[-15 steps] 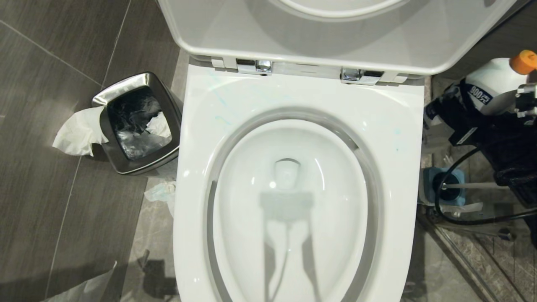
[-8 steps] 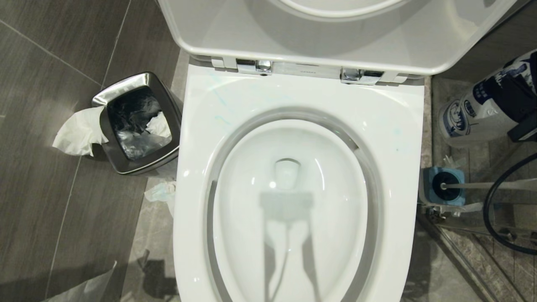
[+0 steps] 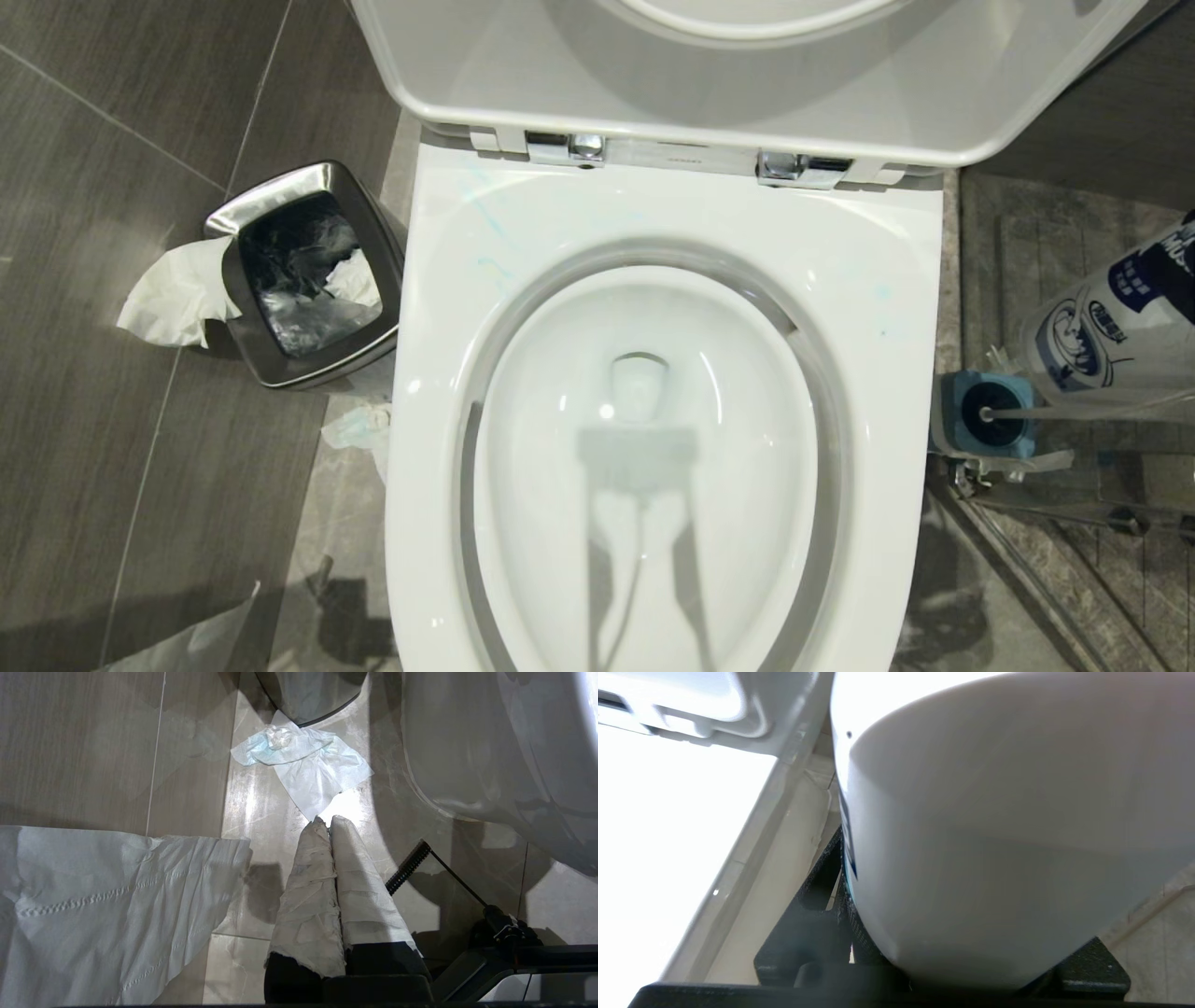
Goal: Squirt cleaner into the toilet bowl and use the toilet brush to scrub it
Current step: Pour in the cleaning agent
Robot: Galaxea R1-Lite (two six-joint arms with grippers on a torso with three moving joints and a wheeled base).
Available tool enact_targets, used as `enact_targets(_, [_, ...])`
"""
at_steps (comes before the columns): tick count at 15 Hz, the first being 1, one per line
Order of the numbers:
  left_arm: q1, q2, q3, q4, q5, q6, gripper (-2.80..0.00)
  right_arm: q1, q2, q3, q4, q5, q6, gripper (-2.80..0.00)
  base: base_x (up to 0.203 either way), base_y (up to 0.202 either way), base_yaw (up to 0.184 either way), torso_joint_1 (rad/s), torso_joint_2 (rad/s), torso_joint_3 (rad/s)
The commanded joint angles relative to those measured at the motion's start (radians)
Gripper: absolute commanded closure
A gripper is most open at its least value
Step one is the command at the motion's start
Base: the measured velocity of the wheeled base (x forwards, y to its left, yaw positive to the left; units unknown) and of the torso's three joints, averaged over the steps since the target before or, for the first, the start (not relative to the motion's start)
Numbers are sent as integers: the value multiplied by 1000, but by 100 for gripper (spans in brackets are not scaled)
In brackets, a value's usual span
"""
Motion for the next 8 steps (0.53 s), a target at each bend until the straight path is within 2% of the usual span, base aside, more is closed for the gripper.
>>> enact_targets(1, [0,1,2,0,0,0,0,0,-57,-19,32,2,-3,0,0,0,0,0,0,0])
enact_targets(6, [0,1,2,-1,0,3,0,0,-150,-127,261,-12,-5,0,0,0,0,0,0,0])
enact_targets(8, [0,1,2,-1,0,5,0,0,-155,-145,286,-33,-6,0,0,0,0,0,0,0])
